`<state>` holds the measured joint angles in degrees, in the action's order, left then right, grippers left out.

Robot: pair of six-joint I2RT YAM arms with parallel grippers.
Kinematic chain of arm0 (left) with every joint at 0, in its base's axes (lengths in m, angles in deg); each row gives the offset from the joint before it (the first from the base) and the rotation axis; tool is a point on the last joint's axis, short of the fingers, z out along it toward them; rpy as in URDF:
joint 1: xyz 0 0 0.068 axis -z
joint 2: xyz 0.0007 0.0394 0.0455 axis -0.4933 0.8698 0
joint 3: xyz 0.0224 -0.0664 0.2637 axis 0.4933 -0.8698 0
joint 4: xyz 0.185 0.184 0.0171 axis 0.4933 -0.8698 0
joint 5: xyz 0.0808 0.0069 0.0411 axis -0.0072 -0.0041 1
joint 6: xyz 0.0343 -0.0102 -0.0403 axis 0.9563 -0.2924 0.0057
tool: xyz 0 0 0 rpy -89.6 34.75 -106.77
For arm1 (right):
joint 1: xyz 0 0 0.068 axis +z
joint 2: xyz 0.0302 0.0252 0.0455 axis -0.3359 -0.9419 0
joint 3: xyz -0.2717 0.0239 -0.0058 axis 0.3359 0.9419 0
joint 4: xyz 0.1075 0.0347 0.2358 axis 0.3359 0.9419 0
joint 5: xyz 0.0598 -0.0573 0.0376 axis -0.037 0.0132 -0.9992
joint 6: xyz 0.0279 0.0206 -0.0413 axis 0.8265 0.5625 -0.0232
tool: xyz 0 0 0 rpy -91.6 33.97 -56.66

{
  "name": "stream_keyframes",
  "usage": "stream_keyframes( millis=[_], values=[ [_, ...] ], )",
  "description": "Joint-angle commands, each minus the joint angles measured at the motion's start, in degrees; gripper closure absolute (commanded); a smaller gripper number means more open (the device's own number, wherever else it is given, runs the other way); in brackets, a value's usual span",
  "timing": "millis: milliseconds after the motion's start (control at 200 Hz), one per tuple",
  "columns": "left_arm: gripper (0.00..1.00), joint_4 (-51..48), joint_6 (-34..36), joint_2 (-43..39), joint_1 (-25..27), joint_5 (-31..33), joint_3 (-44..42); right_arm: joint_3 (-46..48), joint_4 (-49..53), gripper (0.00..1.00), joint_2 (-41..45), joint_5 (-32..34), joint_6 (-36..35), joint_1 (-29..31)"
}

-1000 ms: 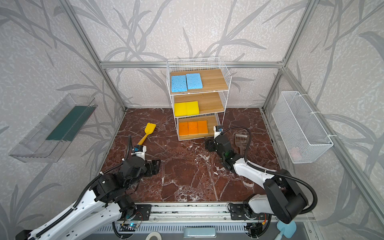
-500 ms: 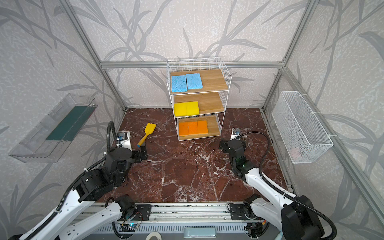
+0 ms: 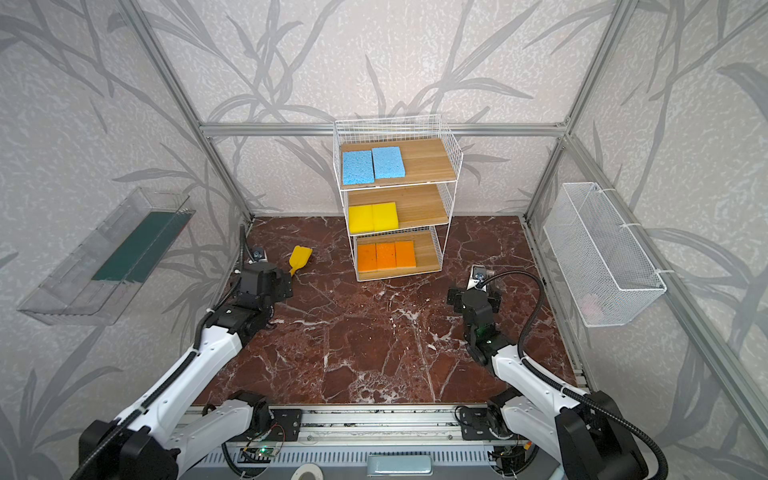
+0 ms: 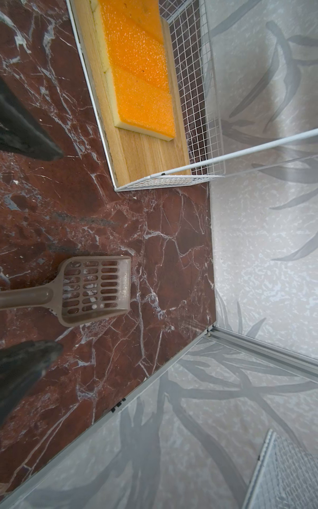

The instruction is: Place and organize the cleaning sponges onto the shelf

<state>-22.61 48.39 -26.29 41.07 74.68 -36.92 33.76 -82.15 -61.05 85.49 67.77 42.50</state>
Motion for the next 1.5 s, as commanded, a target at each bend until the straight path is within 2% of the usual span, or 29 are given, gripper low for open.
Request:
stream_keyframes(
  millis=[0, 105, 300, 525, 615, 720, 825, 955, 1005, 1085, 1210, 1245, 1295, 1315, 1350, 1435, 1495],
  values=[
    [0.01, 13.54, 4.49, 6.06, -2.77, -1.38, -0.73, 0.79, -4.51, 0.01, 0.53, 3.09, -2.73, -0.38],
    [0.01, 13.44, 1.18, 12.05, -6.49, -3.85, -0.01, 2.99, -8.27, 0.01, 1.33, 5.36, -6.38, -0.46],
    [0.01, 27.06, 2.23, 16.68, -9.36, -8.36, -5.34, 5.23, -19.6, 0.01, -7.19, 5.98, -10.18, -0.72],
    [0.01, 45.88, 4.51, 22.67, -10.54, -7.65, -11.63, 5.33, -27.19, 0.01, -15.23, 8.94, -13.25, -0.65],
    [0.01, 45.21, 2.92, 22.54, -10.75, -6.95, -11.21, 5.9, -28.24, 0.01, -15.13, 9.42, -14.15, -0.63],
    [0.01, 55.24, 2.29, 23.73, -10.79, -8.01, -15.69, 8.27, -35.77, 0.01, -16.66, 11.14, -16.11, -0.64],
    [0.01, 69.81, 4.72, 29.76, -10.01, -8.79, -19.57, 9.22, -42.52, 0.01, -19.92, 11.23, -18.72, -0.81],
    [0.01, 71.07, 5.2, 29.89, -9.32, -7.36, -20.09, 10.58, -56.19, 0.01, -29.54, 11.61, -18.46, -2.44],
    [0.01, 71.33, 5.44, 29.67, -8.72, -6.74, -20.38, 8.66, -52.97, 0.01, -29.63, 10.44, -19.65, -2.48],
    [0.01, 72.77, 6.31, 30.1, -8.19, -6.35, -20.78, 3.81, -39.75, 0.01, -27.89, 2.58, -21.67, -2.5],
    [0.01, 70.64, 5.57, 29.87, -8.73, -7.47, -20.0, -2.56, -22.59, 0.01, -25.59, -11.46, -15.1, -10.17],
    [0.01, 70.25, 5.36, 29.78, -8.97, -7.93, -19.79, -1.9, -23.2, 0.01, -26.24, -15.57, -12.64, -13.2],
    [0.01, 70.48, 5.5, 29.8, -9.01, -7.91, -19.93, 2.51, -41.56, 0.01, -32.35, -16.56, -13.52, -14.37],
    [0.01, 70.62, 5.53, 29.79, -9.01, -7.89, -20.0, 3.96, -44.53, 0.01, -33.11, -15.95, -14.65, -13.58],
    [0.01, 70.7, 5.53, 29.77, -9.03, -7.82, -20.09, 4.39, -41.97, 0.01, -31.42, -13.58, -15.79, -11.48],
    [0.01, 70.55, 5.53, 29.8, -9.0, -7.86, -19.97, -0.05, -28.47, 0.01, -28.16, -13.85, -15.06, -11.26],
    [0.01, 70.36, 5.44, 29.73, -9.12, -7.99, -19.82, -1.63, -27.8, 0.01, -29.39, -14.69, -13.27, -12.8]
  ],
)
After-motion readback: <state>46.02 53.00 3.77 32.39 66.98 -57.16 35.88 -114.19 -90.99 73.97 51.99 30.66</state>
